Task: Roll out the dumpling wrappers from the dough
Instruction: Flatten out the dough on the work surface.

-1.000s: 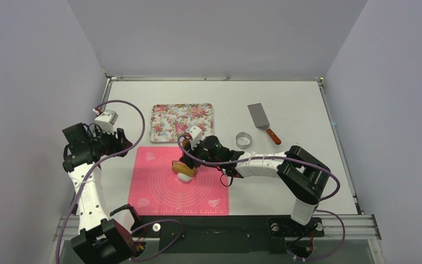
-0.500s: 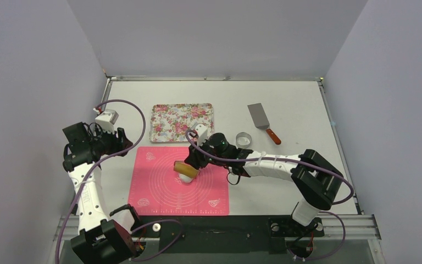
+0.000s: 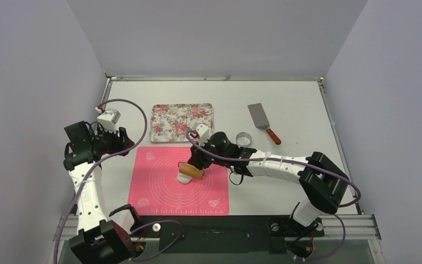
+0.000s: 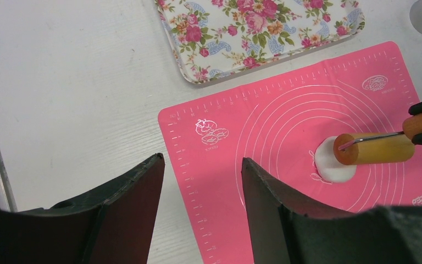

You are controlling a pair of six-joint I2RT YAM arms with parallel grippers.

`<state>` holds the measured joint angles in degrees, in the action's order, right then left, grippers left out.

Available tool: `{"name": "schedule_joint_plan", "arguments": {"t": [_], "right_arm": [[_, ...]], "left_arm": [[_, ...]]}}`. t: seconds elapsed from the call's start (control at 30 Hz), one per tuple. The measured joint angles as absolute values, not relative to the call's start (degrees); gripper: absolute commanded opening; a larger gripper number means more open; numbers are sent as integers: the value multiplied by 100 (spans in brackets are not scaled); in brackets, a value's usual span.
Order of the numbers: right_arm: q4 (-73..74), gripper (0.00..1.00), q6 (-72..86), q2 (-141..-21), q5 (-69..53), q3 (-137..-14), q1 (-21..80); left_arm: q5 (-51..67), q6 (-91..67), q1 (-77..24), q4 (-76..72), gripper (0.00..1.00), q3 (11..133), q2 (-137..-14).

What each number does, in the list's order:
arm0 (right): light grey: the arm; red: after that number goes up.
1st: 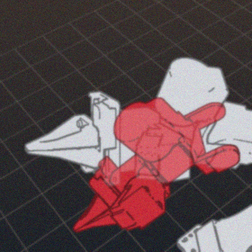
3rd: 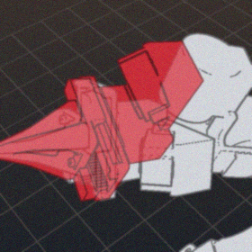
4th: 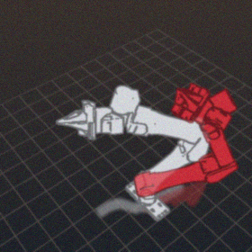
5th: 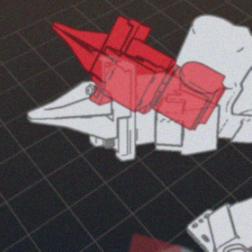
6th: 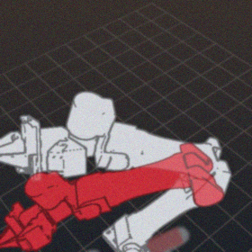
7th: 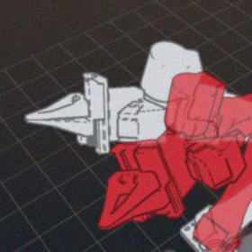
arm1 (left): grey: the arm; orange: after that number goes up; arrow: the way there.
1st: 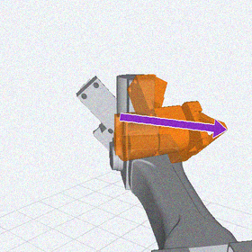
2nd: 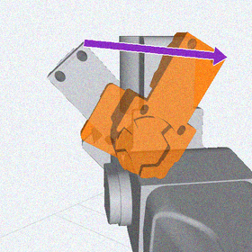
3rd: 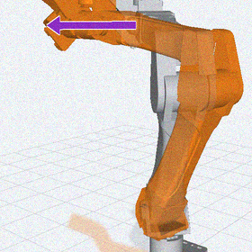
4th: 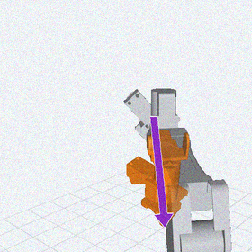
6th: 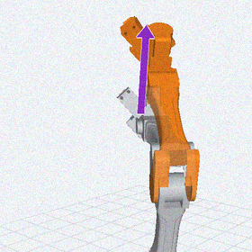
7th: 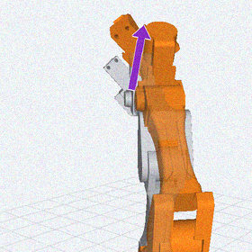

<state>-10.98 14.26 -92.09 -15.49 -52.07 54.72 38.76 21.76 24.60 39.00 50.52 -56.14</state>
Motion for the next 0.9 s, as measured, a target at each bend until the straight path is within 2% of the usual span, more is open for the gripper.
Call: {"name": "schedule_joint_plan", "arguments": {"t": [0.33,0.7,0.9], "right_arm": [[-784,0,1201,-9124,-1439,-5511,5763],[-786,0,1000,-9968,-1170,-5983,5846],[-1022,0,965,-10016,-1048,-5922,5870]], "left_arm": [[3874,2176,2440,3905,52,5052,-5614],[3826,2193,2429,3964,52,5052,-5603],[3813,2211,2403,3968,52,5052,-5605]]}}
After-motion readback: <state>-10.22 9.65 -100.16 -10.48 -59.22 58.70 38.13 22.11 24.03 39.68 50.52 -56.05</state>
